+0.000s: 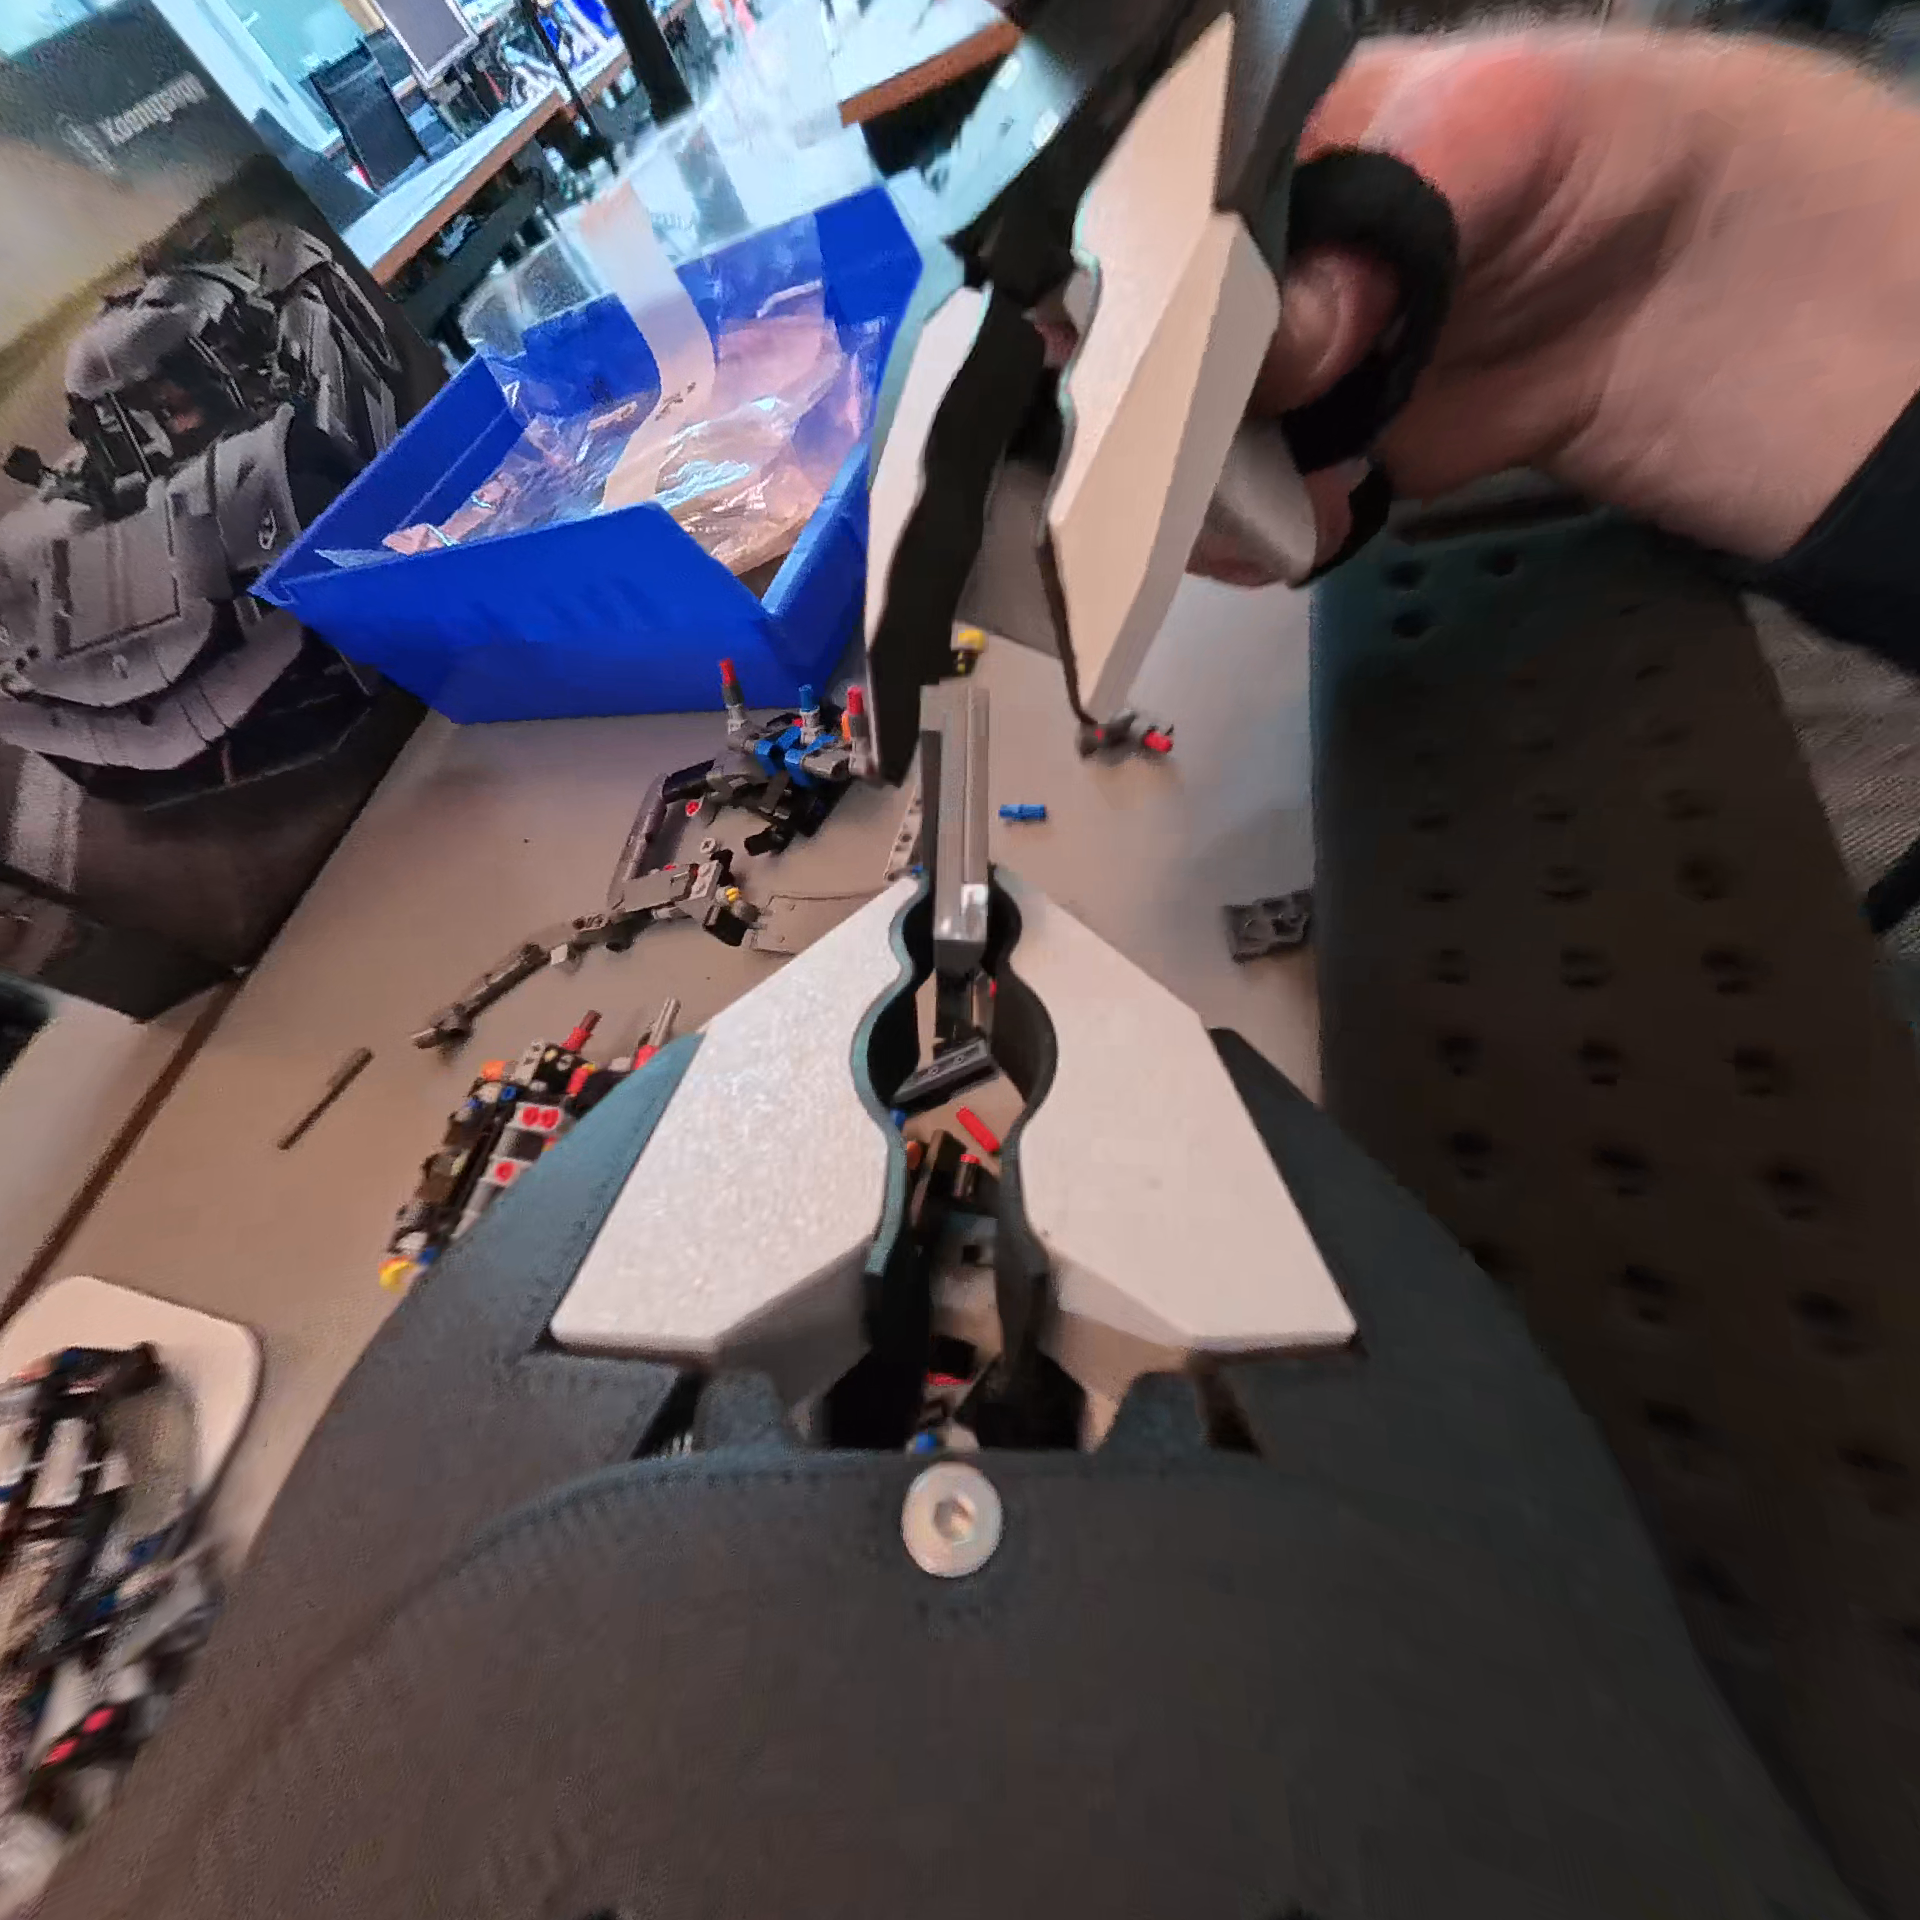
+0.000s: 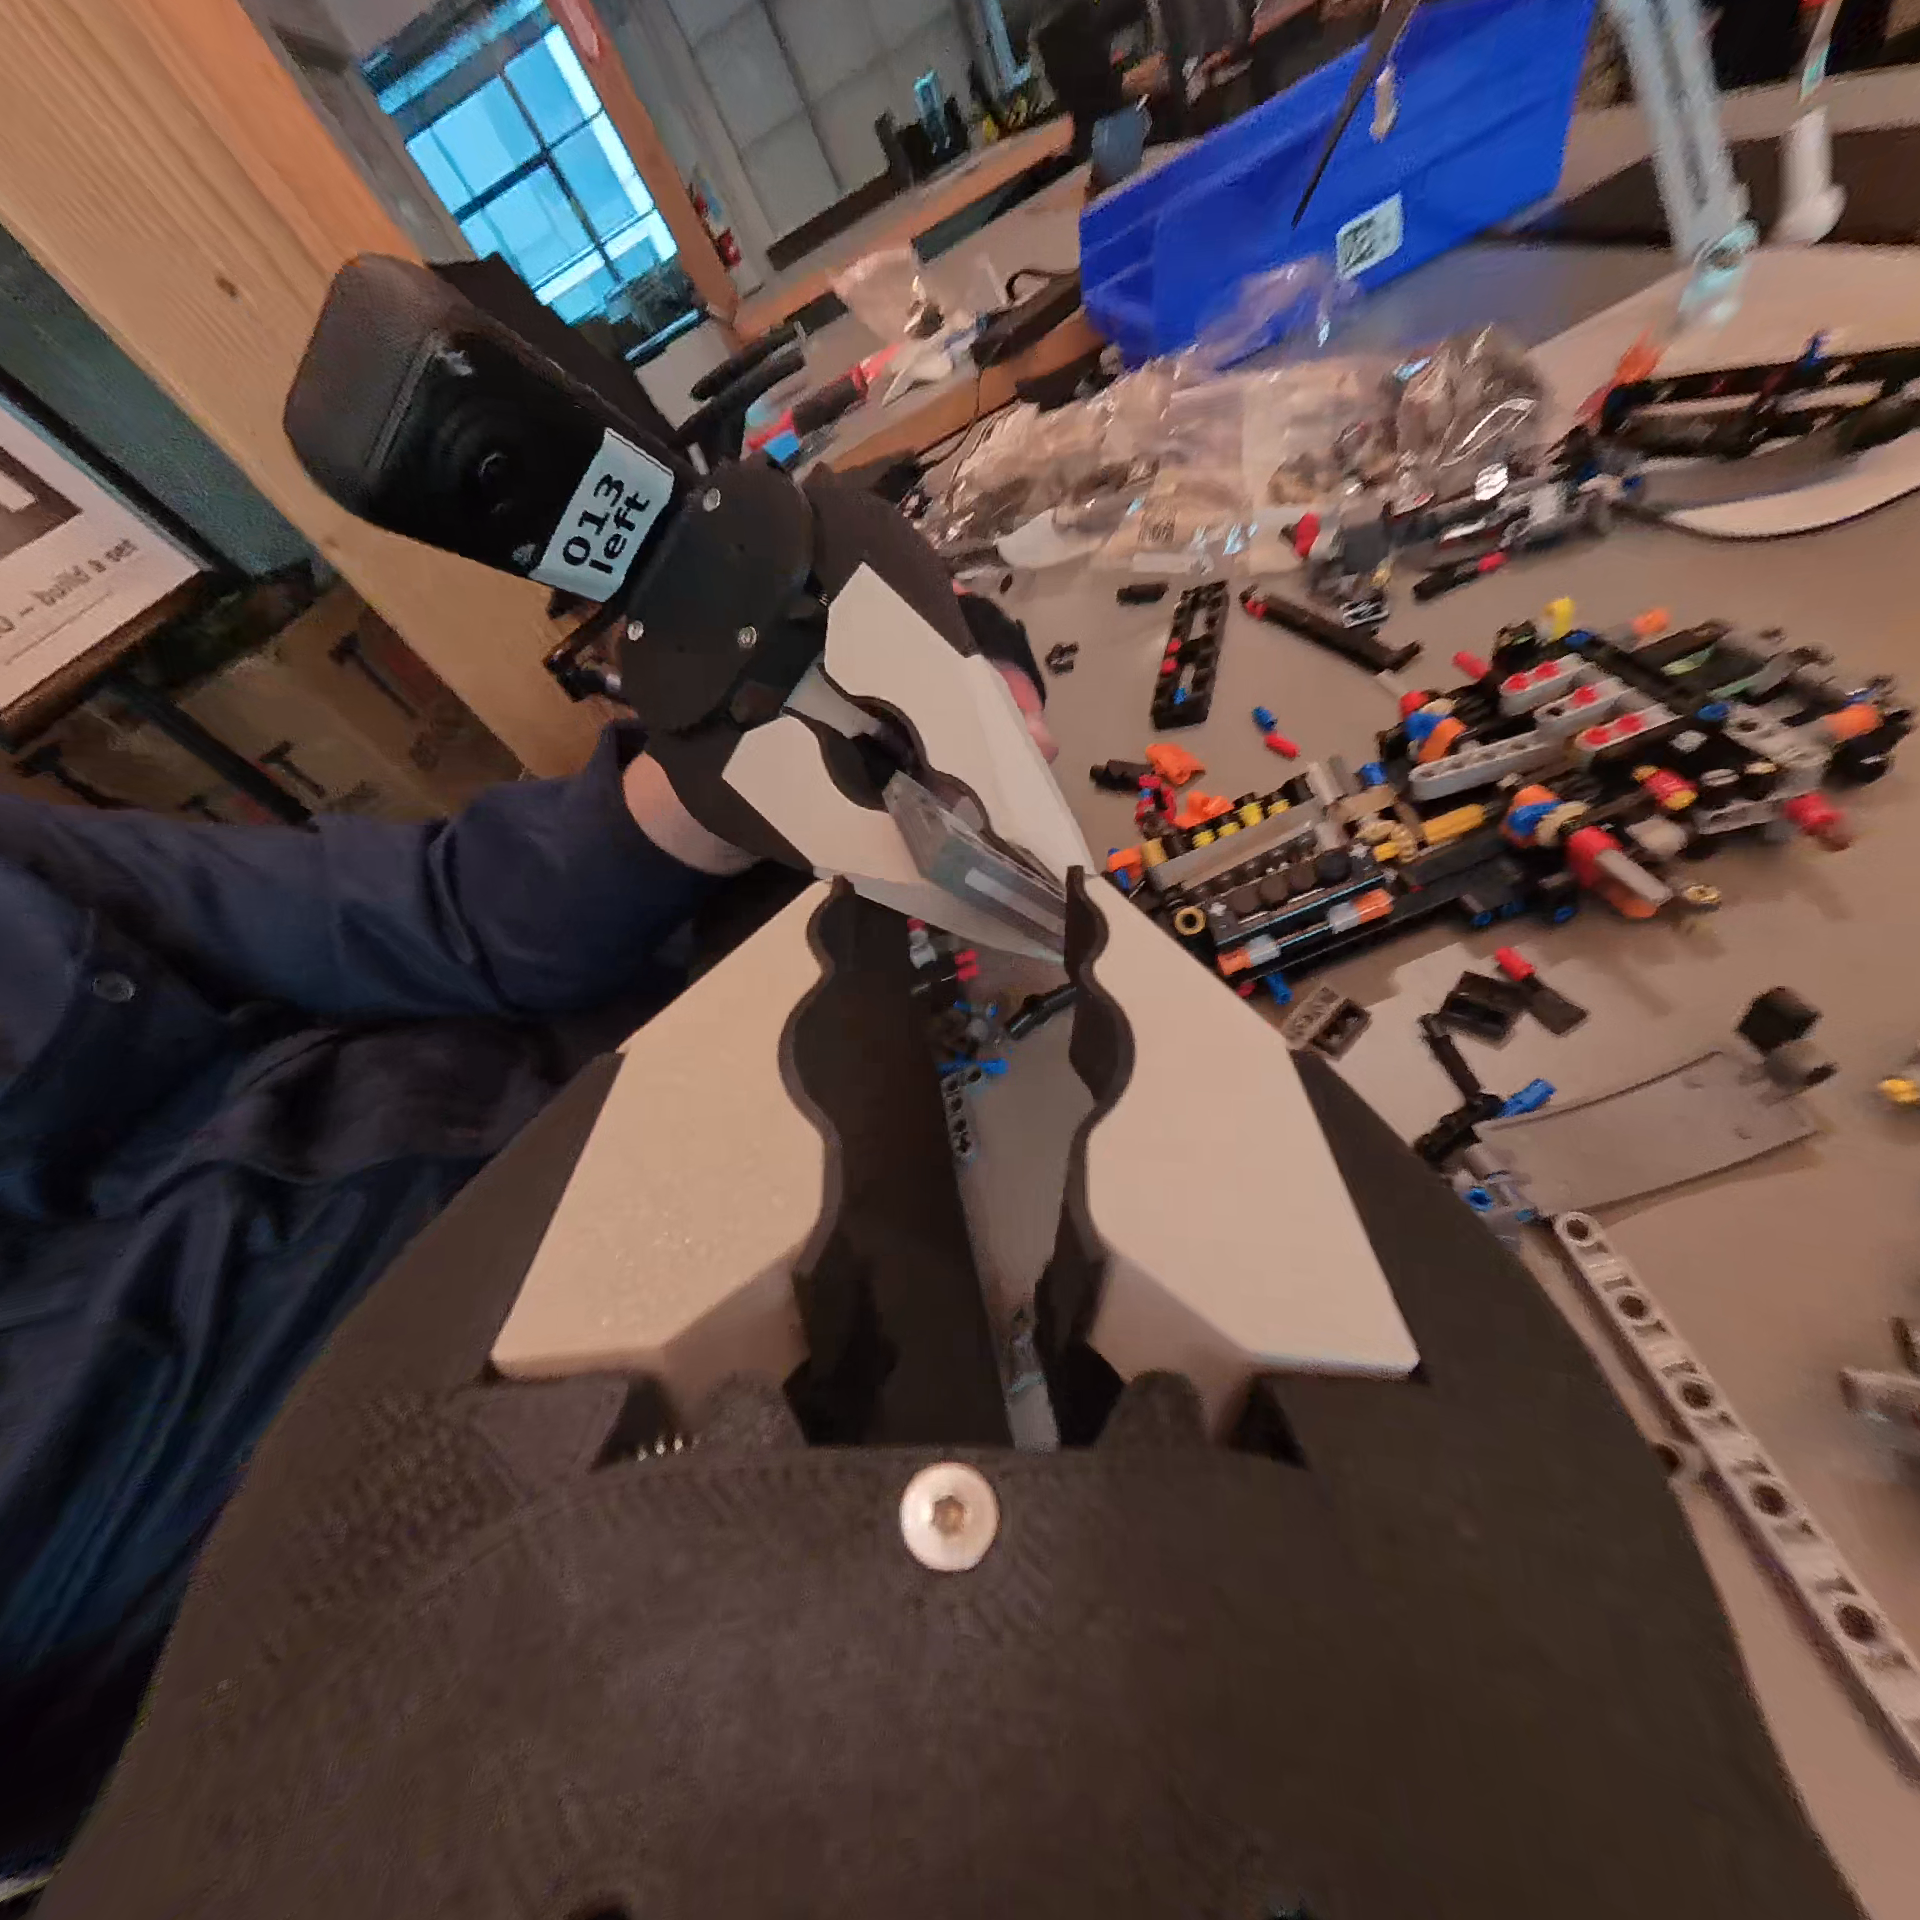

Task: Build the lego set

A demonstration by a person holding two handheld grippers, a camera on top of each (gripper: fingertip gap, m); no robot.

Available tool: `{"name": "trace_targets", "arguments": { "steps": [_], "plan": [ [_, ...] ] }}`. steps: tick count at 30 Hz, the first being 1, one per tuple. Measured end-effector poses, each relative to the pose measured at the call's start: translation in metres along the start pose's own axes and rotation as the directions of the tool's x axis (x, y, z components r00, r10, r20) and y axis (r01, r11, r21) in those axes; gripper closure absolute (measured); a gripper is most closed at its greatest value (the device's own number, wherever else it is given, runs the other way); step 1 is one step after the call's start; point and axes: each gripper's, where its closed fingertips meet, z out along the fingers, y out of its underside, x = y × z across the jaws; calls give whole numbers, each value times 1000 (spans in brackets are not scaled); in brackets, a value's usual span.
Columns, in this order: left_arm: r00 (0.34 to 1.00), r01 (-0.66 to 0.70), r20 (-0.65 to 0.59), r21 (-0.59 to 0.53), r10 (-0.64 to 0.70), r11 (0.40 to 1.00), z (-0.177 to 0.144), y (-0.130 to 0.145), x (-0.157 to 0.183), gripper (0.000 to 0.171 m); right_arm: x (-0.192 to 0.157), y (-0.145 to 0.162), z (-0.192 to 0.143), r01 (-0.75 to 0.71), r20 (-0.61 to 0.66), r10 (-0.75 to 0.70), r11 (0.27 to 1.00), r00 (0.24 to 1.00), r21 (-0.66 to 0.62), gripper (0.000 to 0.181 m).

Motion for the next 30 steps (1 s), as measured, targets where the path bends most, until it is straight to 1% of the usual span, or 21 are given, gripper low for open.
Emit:
{"name": "trace_targets", "arguments": {
  "steps": [3, 5, 7, 9, 10, 12, 15, 20, 24, 26, 27, 28, 30],
  "plan": [
    [988, 134, -83, 53, -130, 990, -4, -6, 1, 167, 1, -6, -5, 104, -55, -102, 994, 993, 21, 143],
    [973, 195, -138, 78, -183, 978, -6, -9, 3, 167, -2, -11, -5, 177, -86, -174, 984, 981, 29, 143],
    [956, 237, -196, 76, -219, 968, -6, -10, 9, 167, -2, -10, -2, 227, -114, -225, 974, 968, 4, 142],
    [952, 236, -215, 56, -219, 970, -4, -7, 13, 167, -6, -9, 3, 252, -99, -251, 968, 963, -6, 145],
    [949, 233, -231, 49, -216, 971, -3, -7, 17, 167, -6, -7, 5, 255, -95, -255, 967, 962, -14, 150],
    [949, 220, -237, 35, -206, 975, 0, -5, 21, 168, -6, -3, 8, 246, -86, -249, 968, 965, -40, 172],
    [947, 233, -239, 47, -215, 971, -1, -6, 19, 166, -4, -2, 8, 228, -89, -231, 973, 969, -44, 172],
    [931, 284, -264, 95, -251, 954, -8, -14, 15, 164, -6, -12, 0, 206, -69, -203, 978, 977, 35, 174],
    [942, 254, -251, 95, -224, 962, -9, -14, 16, 168, -8, -13, -1, 189, -44, -187, 980, 981, 58, 173],
    [948, 238, -237, 76, -214, 968, -8, -11, 15, 168, -7, -16, -1, 230, -79, -225, 971, 971, 61, 171],
    [957, 215, -210, 52, -200, 975, -6, -6, 14, 168, -6, -18, -2, 270, -118, -262, 961, 958, 52, 164],
    [969, 176, -182, 27, -168, 984, -3, -2, 13, 168, -6, -19, 0, 319, -155, -311, 947, 938, 29, 159],
    [978, 121, -173, -1, -119, 993, 1, 1, 19, 168, -7, -16, 6, 412, -210, -413, 910, 886, -49, 157]
  ]
}}
